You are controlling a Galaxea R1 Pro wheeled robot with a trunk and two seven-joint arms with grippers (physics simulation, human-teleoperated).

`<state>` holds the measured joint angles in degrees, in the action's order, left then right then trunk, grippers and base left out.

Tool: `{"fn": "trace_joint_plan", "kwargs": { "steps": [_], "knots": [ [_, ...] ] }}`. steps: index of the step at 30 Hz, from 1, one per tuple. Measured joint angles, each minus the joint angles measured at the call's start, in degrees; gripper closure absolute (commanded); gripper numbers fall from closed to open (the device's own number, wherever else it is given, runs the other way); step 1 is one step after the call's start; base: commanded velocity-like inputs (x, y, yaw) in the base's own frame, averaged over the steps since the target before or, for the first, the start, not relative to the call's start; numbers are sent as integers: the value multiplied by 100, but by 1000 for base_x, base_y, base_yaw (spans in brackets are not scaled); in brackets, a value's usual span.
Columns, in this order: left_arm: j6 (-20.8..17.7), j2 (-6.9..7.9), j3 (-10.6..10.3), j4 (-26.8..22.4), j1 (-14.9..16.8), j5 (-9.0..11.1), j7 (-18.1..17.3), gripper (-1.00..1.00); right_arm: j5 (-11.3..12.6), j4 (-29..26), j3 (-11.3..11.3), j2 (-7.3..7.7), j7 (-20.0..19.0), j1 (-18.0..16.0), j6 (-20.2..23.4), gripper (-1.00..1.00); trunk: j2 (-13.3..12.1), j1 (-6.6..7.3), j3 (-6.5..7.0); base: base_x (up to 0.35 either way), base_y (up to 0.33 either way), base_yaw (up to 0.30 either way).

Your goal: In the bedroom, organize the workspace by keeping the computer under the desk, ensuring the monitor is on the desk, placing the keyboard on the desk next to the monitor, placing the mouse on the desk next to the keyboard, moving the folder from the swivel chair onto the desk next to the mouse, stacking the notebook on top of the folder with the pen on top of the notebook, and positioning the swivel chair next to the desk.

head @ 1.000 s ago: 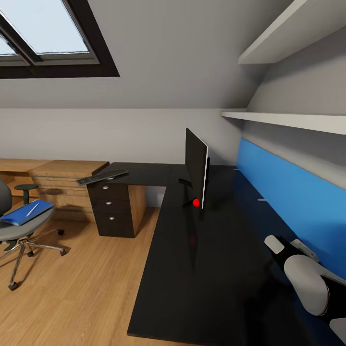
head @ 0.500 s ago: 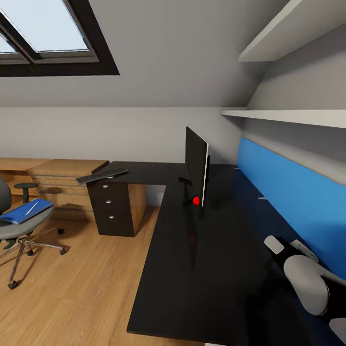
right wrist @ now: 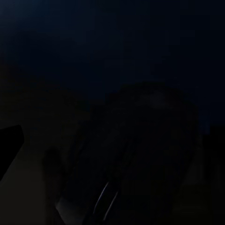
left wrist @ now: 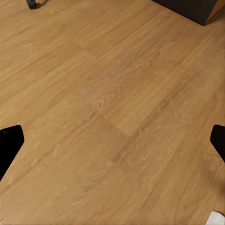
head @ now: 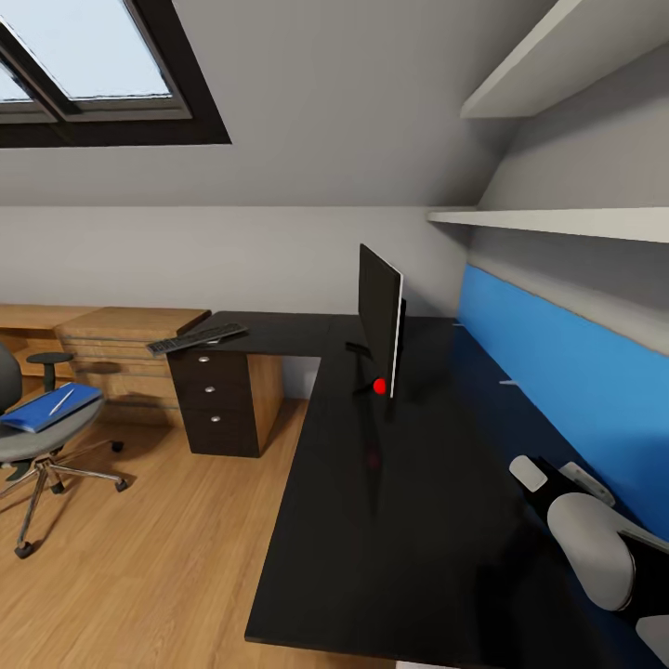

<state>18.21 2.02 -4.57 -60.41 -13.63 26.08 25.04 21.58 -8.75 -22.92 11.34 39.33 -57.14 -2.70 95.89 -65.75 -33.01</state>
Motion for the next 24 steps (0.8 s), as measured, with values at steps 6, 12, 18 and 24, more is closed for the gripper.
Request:
{"fn": "trace_joint_plan", "kwargs": {
  "steps": [6, 12, 18, 24],
  "knots": [
    [0, 0, 1, 0, 0, 0, -1, -100, -11, 0, 10, -7, -3, 1, 0, -100, 0, 0, 0, 0, 0, 0],
    [0, 0, 1, 0, 0, 0, 2, -100, -22, -2, 10, -21, -8, -1, 9, 100, 0, 0, 0, 0, 0, 0],
    [0, 0, 4, 0, 0, 0, 5, -100, -28, -2, 14, -37, -5, -3, 9, 100, 0, 0, 0, 0, 0, 0],
    [0, 0, 9, 0, -1, 0, 7, -100, -72, -9, 43, -100, -3, -3, -5, 100, 0, 0, 0, 0, 0, 0]
  ]
}}
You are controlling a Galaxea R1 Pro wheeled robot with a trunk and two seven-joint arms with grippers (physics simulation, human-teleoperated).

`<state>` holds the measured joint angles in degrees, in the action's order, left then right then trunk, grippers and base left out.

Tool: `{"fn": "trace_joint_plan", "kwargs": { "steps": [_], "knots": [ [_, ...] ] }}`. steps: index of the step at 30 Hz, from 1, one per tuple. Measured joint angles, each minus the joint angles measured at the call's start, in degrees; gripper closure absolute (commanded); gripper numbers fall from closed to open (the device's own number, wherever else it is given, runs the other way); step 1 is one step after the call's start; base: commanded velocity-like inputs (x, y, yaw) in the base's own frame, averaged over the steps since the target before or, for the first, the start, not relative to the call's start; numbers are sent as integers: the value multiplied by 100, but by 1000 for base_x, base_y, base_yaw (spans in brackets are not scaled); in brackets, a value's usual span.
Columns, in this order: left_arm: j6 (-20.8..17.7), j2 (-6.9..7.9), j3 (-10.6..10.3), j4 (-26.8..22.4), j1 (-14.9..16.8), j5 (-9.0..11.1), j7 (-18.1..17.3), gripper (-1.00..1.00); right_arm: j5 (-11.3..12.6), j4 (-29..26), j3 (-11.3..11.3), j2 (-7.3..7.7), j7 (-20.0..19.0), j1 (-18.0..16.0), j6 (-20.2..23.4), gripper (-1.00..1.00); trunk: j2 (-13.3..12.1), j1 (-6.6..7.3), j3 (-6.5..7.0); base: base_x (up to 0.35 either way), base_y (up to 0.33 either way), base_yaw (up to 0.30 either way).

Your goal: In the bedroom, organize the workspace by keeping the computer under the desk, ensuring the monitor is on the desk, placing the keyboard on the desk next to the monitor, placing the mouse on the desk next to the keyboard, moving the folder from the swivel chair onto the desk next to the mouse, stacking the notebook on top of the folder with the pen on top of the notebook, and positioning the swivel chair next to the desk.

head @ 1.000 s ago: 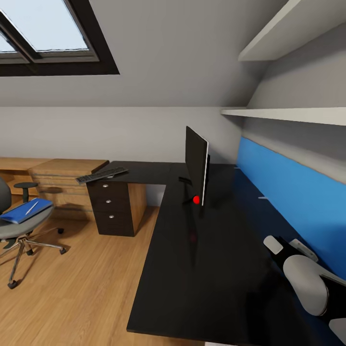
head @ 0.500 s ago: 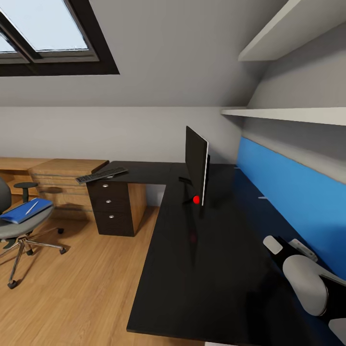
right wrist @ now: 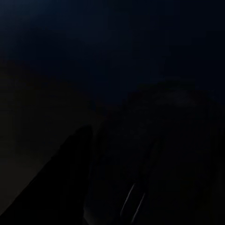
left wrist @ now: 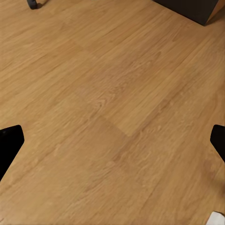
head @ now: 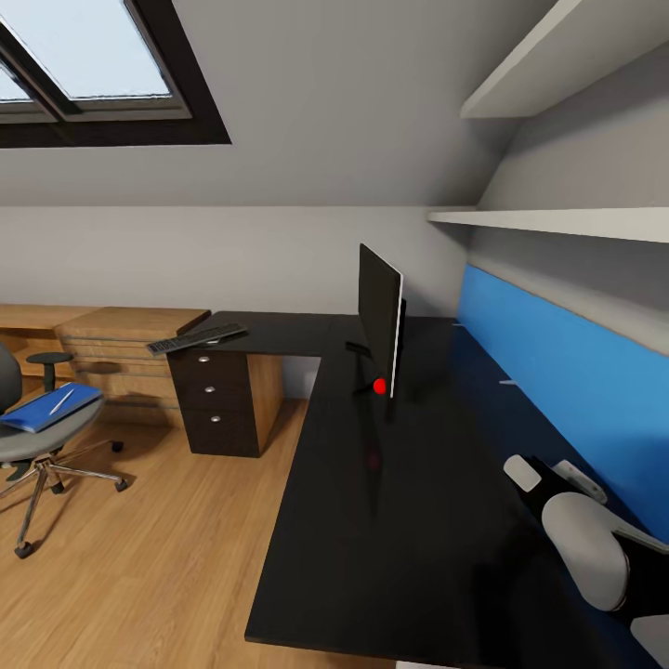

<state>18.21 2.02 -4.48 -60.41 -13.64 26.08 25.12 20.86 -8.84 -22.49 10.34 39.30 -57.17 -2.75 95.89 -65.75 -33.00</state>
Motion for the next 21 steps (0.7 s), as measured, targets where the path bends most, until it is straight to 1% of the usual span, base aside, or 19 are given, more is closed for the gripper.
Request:
{"fn": "trace_joint_plan", "kwargs": {
  "steps": [10, 11, 14, 18, 21],
  "knots": [
    [3, 0, 2, 0, 0, 0, -8, -100, 7, 0, 3, -13, -9, 2, -12, 100, 0, 0, 0, 0, 0, 0],
    [6, 8, 0, 21, 0, 1, -10, -100, -21, 4, 14, -61, -28, 4, -49, 100, 0, 0, 0, 0, 0, 0],
    [8, 9, 1, 24, 0, 2, -9, -100, -29, 4, 27, -81, -62, 4, -52, 100, 0, 0, 0, 0, 0, 0],
    [9, 9, 1, 26, 1, 0, -8, -100, 52, -19, -88, -213, -238, 7, -52, 100, -160, 87, 70, 0, 0, 0],
    [9, 9, 1, 26, 1, 0, -8, -100, 55, -26, -90, -274, -318, 7, -52, 100, -280, 153, 124, 0, 0, 0]
  ]
}}
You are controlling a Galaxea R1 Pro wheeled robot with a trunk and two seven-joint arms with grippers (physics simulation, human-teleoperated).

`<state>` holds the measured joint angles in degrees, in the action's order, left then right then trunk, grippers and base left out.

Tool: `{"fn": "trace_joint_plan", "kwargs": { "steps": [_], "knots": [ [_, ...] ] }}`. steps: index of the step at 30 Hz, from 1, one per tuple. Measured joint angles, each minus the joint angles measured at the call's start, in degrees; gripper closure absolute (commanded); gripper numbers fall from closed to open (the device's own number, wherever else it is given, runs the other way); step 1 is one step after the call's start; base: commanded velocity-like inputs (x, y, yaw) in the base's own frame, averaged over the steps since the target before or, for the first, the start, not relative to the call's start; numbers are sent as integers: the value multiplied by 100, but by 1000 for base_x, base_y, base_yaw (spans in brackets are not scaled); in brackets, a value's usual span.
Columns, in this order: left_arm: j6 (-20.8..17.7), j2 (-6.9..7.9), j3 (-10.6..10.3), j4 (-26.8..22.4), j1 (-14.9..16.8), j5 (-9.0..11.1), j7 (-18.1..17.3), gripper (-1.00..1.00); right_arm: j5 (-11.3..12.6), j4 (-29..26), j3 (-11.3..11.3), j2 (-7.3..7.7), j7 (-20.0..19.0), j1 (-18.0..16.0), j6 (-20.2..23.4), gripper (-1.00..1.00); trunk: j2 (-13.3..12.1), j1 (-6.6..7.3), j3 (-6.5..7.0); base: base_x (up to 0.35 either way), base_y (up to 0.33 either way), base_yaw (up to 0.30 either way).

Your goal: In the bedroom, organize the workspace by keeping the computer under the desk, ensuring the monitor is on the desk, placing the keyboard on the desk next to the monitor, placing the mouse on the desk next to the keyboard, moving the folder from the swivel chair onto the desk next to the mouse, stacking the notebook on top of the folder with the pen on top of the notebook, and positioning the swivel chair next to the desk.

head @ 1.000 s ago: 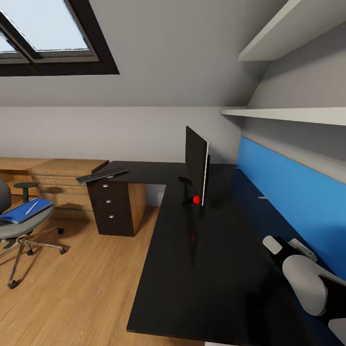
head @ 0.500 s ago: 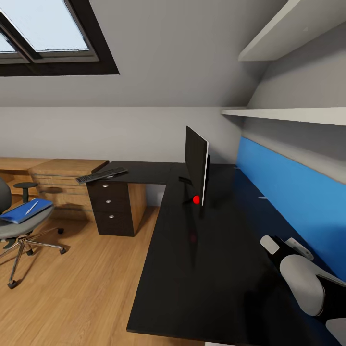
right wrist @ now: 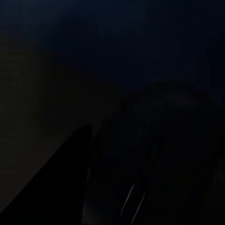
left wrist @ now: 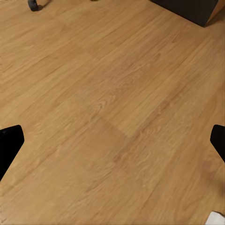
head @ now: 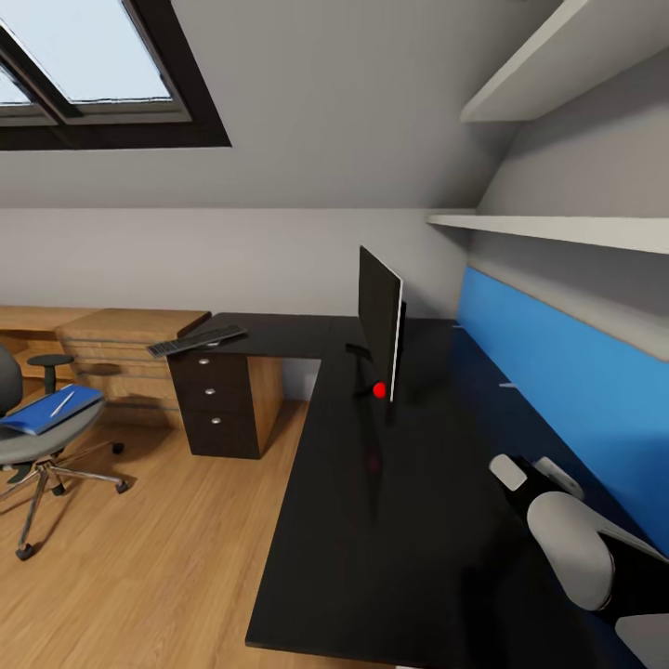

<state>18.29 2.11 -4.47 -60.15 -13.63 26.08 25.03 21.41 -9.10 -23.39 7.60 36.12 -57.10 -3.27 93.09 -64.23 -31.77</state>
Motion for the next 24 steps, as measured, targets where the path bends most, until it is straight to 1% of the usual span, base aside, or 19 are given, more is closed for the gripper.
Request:
{"fn": "trace_joint_plan", "kwargs": {
  "steps": [6, 8, 10, 12, 14, 16, 17, 20, 21, 22, 23, 24],
  "knots": [
    [0, 0, 0, 3, 0, 0, 0, -100, -7, -1, 64, -27, -285, 7, 4, 100, -241, 132, 108, 0, 0, 0],
    [0, 0, 0, 1, 0, 0, 0, -100, -8, -8, 155, -51, -395, 8, 5, 100, -321, 176, 144, 0, 0, 0],
    [0, 0, 0, 5, 0, 0, 3, -100, -15, -25, 258, -112, -441, 8, 2, 100, -401, 220, 180, 0, 0, 0],
    [0, 0, 0, 8, 0, 0, 5, -100, -65, -42, 466, -229, -468, 9, 0, 100, -481, 264, 216, 0, 0, 0],
    [0, 0, 0, 8, 0, 0, 6, -100, -99, -48, 593, -293, -475, 10, -1, 100, -562, 308, 251, 0, 0, 0],
    [0, 0, 0, 9, 0, 0, 8, -100, -132, -69, 819, -418, -482, 14, 0, 100, -642, 352, 287, 0, 0, 0],
    [0, 0, 0, 9, 0, 0, 8, -100, -146, -134, 922, -512, -482, 18, 6, 100, -682, 374, 305, 0, 0, 0],
    [0, 0, 0, 9, 0, 0, 9, -100, -201, -465, 1013, -735, -475, 95, 37, 100, -802, 439, 359, 0, 0, 0],
    [0, 0, 0, 9, 0, 0, 9, -100, -234, -543, 1027, -772, -476, 130, 48, 100, -842, 461, 377, 0, 0, 0],
    [0, 1, 0, 9, 0, 0, 9, -100, -359, -811, 1032, -845, -476, 256, 143, 100, -844, 462, 378, 0, 0, 0],
    [0, 1, 1, 9, 0, 0, 9, -100, -486, -1172, 1048, -900, -472, 425, 331, 100, -844, 462, 378, 0, 0, 0],
    [0, 2, 1, 9, 0, 0, 9, -100, -532, -1392, 1056, -922, -470, 529, 461, 100, -844, 462, 378, 0, 0, 0]
  ]
}}
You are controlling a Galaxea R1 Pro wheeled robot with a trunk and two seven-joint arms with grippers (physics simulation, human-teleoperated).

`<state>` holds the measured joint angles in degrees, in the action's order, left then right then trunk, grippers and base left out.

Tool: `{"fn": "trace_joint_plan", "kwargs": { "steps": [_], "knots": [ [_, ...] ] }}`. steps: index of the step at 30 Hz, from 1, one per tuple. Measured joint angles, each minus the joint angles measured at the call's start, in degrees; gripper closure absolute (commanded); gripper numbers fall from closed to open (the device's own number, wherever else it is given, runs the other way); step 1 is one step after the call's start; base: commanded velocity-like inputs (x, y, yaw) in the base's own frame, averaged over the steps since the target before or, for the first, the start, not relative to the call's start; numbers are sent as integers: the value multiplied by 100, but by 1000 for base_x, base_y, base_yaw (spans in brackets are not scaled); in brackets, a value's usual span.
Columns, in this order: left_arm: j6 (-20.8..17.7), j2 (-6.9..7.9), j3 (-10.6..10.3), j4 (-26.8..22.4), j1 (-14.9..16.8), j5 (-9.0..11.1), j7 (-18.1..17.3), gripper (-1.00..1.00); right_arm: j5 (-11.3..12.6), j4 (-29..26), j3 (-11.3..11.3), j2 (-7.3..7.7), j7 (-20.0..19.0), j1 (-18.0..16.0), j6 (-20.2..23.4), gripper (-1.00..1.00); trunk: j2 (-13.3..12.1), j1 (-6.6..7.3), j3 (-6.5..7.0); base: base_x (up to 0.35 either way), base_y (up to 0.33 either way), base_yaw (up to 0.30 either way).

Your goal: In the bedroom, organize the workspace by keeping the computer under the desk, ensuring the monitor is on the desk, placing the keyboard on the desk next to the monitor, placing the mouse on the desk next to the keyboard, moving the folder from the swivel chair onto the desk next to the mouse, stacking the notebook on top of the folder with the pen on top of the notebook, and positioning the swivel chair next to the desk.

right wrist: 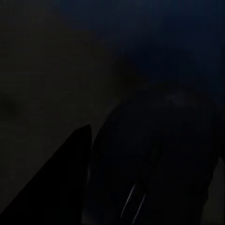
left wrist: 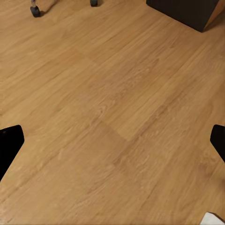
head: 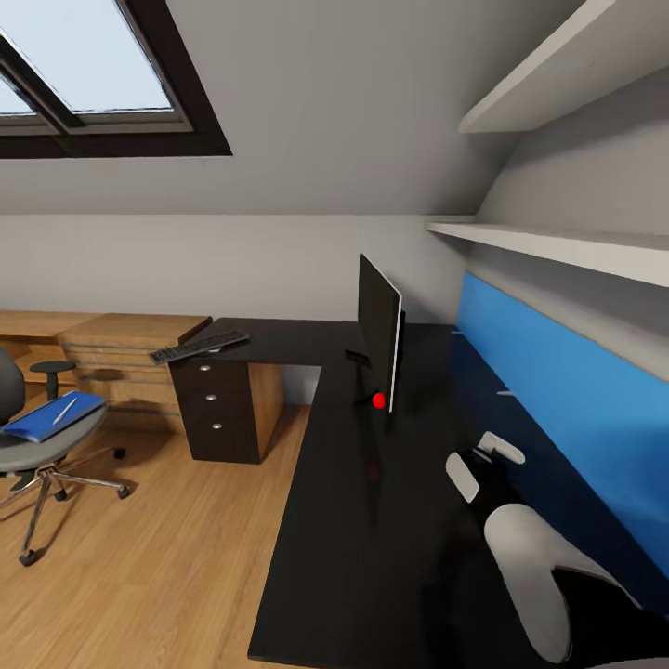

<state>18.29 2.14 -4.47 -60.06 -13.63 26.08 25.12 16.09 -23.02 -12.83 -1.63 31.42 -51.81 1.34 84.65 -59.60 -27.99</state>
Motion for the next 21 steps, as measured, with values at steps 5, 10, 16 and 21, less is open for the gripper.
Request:
{"fn": "trace_joint_plan", "kwargs": {
  "steps": [5, 10, 16, 21],
  "knots": [
    [-5, 1, -4, 0, 0, 2, 0, -100, -195, -2933, 39, -377, 4, 1443, 1769, 100, 0, 0, 0, 0, 0, 0],
    [-7, -2, -2, 14, 0, 7, 0, -100, -236, -5217, 174, -833, -8, 2594, 2979, 100, 0, 0, 0, 0, 0, 0],
    [-8, 0, -16, 157, 0, 4, 7, -100, -215, -5989, 560, -834, -16, 3008, 3351, 100, 0, 0, 0, 0, 0, 0],
    [-8, 5, -16, 184, 0, 7, 8, -100, -174, -6221, 606, -834, -12, 3044, 3380, 100, 0, 0, 0, 0, 0, 0]
  ]
}}
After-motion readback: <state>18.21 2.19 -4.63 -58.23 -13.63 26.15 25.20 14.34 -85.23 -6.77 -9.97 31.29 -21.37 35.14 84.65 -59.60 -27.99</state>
